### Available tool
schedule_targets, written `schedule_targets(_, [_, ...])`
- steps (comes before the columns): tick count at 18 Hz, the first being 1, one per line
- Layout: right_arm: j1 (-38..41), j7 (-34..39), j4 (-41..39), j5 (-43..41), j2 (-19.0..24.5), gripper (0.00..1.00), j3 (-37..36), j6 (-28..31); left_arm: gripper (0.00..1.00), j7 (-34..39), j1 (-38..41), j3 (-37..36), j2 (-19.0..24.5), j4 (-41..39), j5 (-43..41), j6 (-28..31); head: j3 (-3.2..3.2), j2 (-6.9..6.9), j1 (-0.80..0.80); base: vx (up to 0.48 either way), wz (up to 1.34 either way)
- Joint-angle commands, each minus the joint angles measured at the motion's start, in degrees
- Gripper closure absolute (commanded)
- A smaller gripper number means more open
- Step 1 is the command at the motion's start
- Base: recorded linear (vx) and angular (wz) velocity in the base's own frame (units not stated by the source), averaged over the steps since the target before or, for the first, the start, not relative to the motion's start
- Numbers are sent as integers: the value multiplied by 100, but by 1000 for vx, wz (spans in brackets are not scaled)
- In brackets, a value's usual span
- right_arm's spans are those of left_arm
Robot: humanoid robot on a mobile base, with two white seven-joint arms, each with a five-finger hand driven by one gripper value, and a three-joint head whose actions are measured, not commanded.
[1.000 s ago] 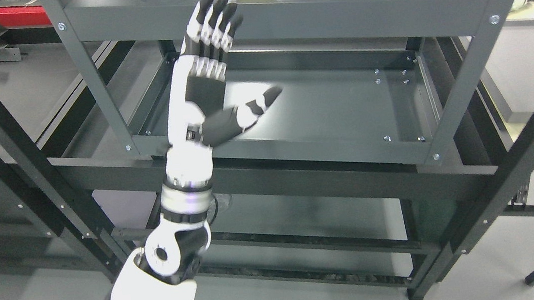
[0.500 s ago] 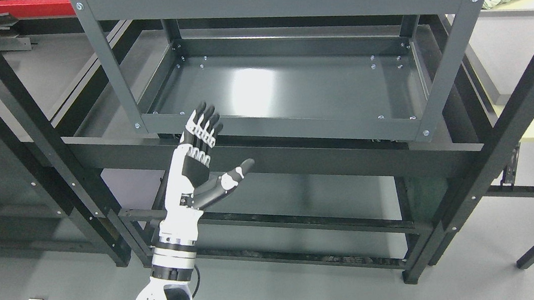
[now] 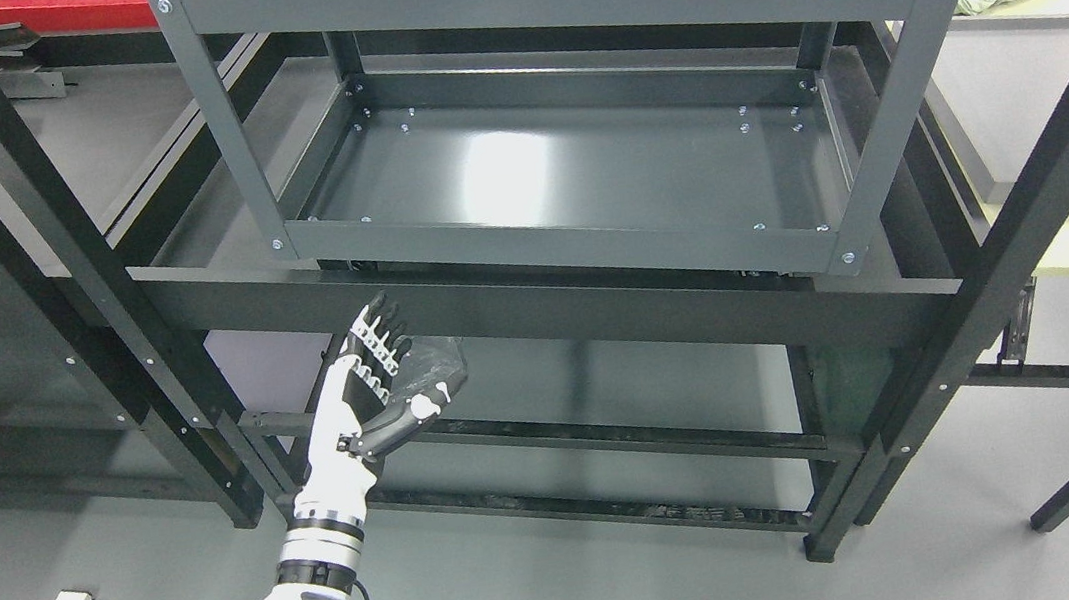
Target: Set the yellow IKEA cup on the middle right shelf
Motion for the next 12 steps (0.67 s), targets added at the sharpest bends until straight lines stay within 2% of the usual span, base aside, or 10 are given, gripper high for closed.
schedule_targets(1, [80,2,1,-141,-100,1,97,0,1,-5,46,605,-123,-58,1,100,0,0,0,10,0])
schedule_targets(12, [80,2,1,-141,-100,1,97,0,1,-13,28,728,-114,-49,1,108,0,0,0,3,0])
